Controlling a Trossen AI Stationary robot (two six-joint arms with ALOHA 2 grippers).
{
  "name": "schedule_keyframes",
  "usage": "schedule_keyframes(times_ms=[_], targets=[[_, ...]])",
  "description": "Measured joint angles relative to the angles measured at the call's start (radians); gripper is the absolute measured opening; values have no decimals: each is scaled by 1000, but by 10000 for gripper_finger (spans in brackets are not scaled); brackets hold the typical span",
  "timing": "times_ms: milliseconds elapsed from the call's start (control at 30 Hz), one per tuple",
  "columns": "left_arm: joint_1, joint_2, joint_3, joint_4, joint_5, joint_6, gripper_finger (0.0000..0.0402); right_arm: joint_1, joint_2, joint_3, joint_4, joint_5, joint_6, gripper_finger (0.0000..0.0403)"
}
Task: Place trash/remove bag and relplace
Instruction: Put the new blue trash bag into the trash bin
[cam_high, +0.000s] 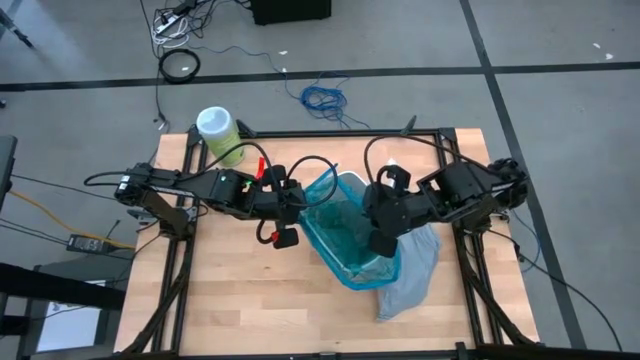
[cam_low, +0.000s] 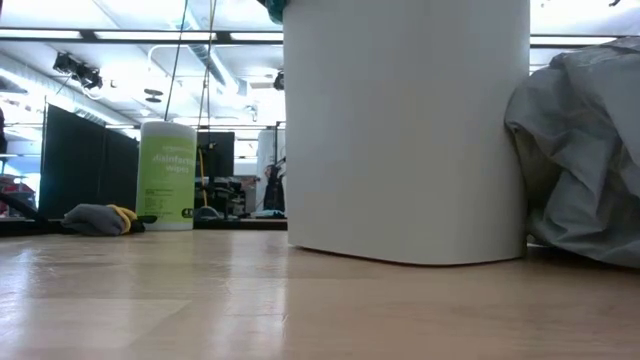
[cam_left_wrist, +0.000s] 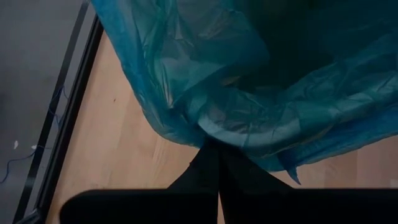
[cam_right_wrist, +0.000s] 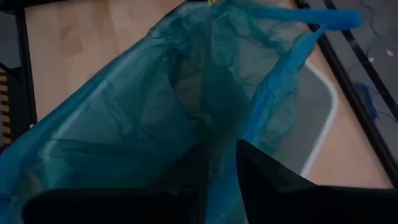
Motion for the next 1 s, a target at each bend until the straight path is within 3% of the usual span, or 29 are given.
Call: schedule_keyframes(times_ms=[400,733,1000], targets=[[0,0,0,-4,1,0,1,-42,-61,0,0,-2,-32,39],[0,0,0,-5,2,0,1,-55,-65,0,0,-192,-166,20],[0,0,0,-5,2,0,1,-108,-65,0,0,-274,-146,73]])
